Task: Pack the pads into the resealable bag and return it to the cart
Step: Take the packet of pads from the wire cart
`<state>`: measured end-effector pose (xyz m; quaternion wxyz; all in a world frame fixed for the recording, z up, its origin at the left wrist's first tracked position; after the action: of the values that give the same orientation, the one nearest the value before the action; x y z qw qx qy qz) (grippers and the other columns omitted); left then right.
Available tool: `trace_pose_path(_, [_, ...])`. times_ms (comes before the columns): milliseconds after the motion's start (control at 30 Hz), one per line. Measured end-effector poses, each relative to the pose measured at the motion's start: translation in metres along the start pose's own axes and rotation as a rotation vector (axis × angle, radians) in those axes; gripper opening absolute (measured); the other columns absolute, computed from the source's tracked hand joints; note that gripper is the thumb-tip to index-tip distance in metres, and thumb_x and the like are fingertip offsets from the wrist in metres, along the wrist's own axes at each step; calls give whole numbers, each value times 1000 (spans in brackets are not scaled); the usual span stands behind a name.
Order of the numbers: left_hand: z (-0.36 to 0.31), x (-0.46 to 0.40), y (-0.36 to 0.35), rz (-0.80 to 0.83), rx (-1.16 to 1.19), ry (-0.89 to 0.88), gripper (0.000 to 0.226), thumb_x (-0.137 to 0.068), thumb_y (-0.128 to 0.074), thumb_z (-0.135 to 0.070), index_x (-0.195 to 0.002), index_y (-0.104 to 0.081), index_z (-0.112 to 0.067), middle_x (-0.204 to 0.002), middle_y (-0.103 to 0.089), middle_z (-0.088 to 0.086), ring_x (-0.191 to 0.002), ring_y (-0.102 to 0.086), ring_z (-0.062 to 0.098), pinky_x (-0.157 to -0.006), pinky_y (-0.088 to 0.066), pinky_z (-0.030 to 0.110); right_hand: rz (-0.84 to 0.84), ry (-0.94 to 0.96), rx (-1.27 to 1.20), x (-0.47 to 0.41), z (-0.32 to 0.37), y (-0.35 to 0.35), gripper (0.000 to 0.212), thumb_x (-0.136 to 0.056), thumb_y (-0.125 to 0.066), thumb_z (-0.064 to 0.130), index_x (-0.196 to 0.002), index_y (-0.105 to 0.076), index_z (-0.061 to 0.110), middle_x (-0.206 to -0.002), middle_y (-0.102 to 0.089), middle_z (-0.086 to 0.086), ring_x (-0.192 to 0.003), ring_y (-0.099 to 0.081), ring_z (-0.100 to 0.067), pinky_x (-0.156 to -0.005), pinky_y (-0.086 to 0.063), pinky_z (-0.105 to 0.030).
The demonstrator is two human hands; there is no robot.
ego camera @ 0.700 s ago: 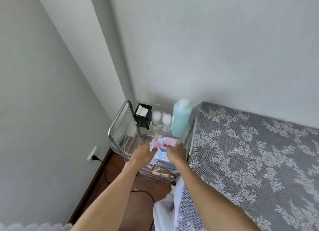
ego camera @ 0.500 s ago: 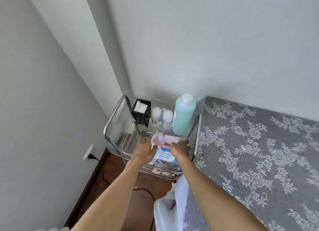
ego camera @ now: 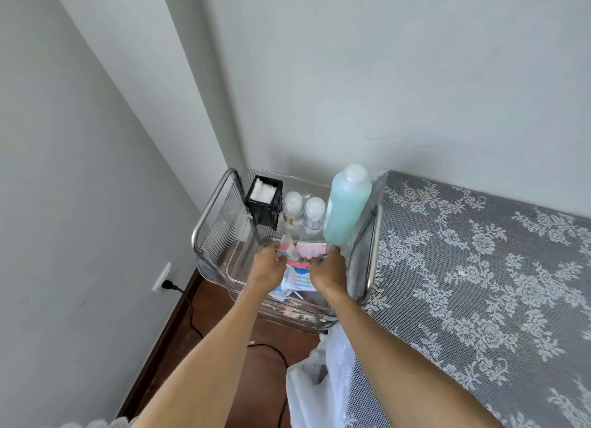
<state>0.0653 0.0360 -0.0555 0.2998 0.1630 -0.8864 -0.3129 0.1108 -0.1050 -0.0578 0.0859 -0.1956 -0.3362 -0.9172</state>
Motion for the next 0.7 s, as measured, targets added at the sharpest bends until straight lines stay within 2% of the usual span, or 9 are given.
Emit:
trace_pose_path(100, [-9,11,29,-74,82,-30,34,-95,-51,-10,-129,-54,-11,-124,-64,12,-100,-63,26,-83,-50,34,14,98,-29,14,23,4,36,-97,-48,16,-131,-43,4,-127,-52,-20,-113,-55,-37,-94,-49,-44])
trace_pose_path(200, [-18,26,59,-146,120,-77,29,-95,-53,-11,-123,-56,-13,-118,-66,8,-73,-59,6,-62,-44,16,51,175,-67,31,48,14,36,-97,-48,18,-131,-43,6,-124,-51,-17,-113,-54,-34,-91,-48,-39])
trace_pose_path(267, [-24,41,80,-185,131,-88,26,-95,-54,-12,-121,-56,-13,-113,-68,7,-67,-53,-8,-54,-37,9,74,215,-76,46,63,25,39,-97,-50,21,-133,-42,8,-124,-52,-15,-112,-55,-33,-84,-43,-32])
trace_pose_path(300, [-29,50,89,-200,143,-92,26,-95,-54,-12,-121,-56,-12,-112,-69,7,-66,-54,-8,-54,-37,9,86,241,-73,54,70,31,41,-97,-51,22,-135,-41,9,-126,-52,-15,-113,-55,-32,-83,-42,-32])
trace_pose_path(400, [-45,79,110,-252,201,-98,25,-95,-54,-12,-119,-57,-15,-109,-70,8,-71,-61,5,-58,-43,14,119,320,-73,75,84,54,47,-99,-52,23,-142,-37,12,-134,-51,-13,-120,-53,-30,-91,-41,-31])
trace_pose_path(467, [-56,103,115,-294,265,-104,24,-94,-54,-10,-116,-57,-19,-101,-71,5,-67,-61,3,-47,-40,7,126,349,-64,89,88,75,47,-99,-51,24,-143,-37,16,-133,-54,-12,-113,-57,-27,-89,-45,-33])
trace_pose_path(533, [-67,126,113,-328,349,-104,27,-93,-53,-7,-114,-57,-23,-92,-71,1,-63,-60,1,-40,-39,8,132,372,-48,99,87,96,47,-100,-49,27,-145,-36,20,-125,-60,-10,-94,-59,-24,-76,-46,-33])
trace_pose_path(633, [-93,162,101,-335,401,-129,32,-90,-49,-7,-113,-58,-28,-87,-68,-4,-67,-60,8,-53,-44,22,92,386,-62,116,75,139,44,-99,-50,27,-143,-41,24,-104,-65,-4,-81,-62,-19,-63,-43,-27])
trace_pose_path(700, [-111,180,89,-305,439,-150,35,-90,-46,-6,-115,-57,-27,-92,-72,-2,-68,-60,13,-56,-43,26,75,389,-78,123,64,167,42,-98,-50,25,-141,-44,25,-96,-64,0,-67,-59,-12,-52,-39,-22])
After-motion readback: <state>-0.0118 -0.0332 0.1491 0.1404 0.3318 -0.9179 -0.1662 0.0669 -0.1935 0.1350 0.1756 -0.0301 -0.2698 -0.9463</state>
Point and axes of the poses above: each hand's wrist, its own x-axis away from the middle knuckle, its own y-axis out of the back of the hand, z = x × y, the point moved 3 cm from there along -x, towards the middle knuckle
